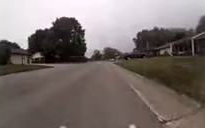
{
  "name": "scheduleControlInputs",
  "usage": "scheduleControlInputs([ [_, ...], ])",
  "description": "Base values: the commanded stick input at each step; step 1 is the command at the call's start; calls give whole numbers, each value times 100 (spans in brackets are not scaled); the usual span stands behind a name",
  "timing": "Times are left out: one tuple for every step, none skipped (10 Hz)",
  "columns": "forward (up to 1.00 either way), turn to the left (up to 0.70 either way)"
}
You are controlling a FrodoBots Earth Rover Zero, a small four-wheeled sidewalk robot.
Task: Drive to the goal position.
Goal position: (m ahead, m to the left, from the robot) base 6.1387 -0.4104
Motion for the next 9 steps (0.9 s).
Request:
scheduleControlInputs([
  [100,0],
  [100,0],
  [100,0],
  [100,0],
  [100,0],
  [100,0],
  [100,0],
  [100,0],
  [100,0],
])
